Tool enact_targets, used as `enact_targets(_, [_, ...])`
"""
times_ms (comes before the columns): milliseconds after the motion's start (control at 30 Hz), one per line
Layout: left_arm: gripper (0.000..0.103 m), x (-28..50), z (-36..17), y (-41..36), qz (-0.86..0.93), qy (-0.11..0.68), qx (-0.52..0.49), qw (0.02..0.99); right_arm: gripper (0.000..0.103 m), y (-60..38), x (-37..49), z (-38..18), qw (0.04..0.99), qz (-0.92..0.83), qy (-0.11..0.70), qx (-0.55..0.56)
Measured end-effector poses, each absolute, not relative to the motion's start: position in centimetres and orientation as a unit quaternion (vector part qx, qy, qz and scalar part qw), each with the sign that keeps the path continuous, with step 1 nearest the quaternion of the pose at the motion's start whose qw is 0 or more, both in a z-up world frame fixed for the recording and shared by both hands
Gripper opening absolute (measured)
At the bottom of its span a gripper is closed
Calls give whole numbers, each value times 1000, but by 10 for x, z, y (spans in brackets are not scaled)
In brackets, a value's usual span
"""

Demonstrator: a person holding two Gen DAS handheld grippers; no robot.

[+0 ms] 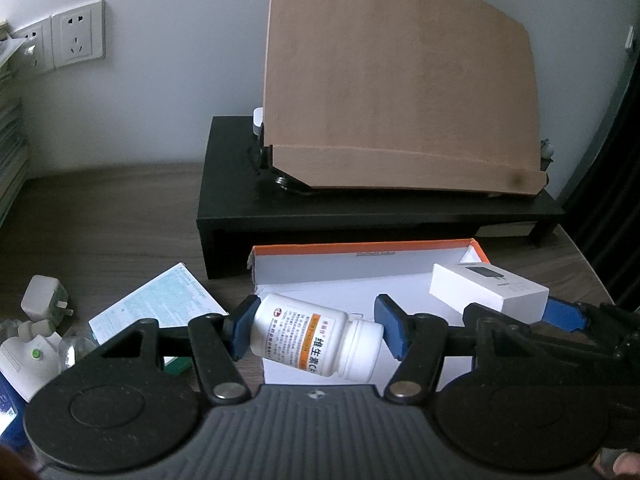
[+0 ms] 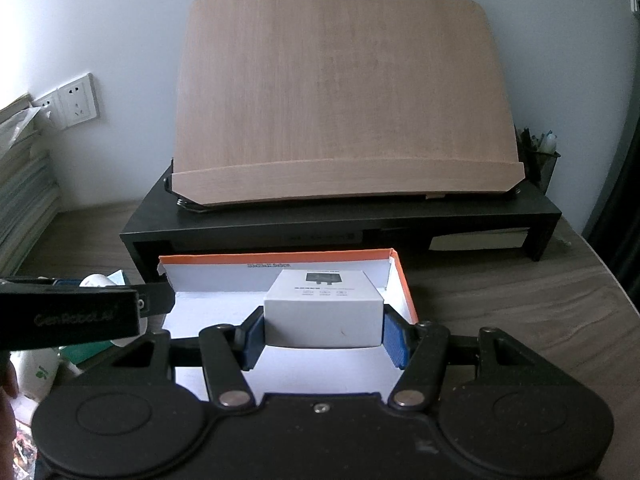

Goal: Organize rigid objects
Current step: 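Lower the charger box into the white box with the right gripper while the left holds the bottle, then open the right gripper to release the charger box while the left gripper releases the bottle into the box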

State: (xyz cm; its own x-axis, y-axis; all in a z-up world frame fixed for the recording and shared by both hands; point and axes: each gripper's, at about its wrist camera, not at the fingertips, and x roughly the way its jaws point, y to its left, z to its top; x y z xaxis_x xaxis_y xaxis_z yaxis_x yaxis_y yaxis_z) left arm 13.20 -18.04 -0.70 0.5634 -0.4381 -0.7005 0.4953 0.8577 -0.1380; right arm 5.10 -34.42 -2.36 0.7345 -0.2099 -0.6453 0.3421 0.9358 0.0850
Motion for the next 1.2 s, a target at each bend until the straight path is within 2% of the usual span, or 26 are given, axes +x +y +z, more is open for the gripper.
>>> enact_targets(1200, [63, 159, -30, -196, -265, 403, 43, 875, 72, -356, 83, -48, 918, -161, 353, 78])
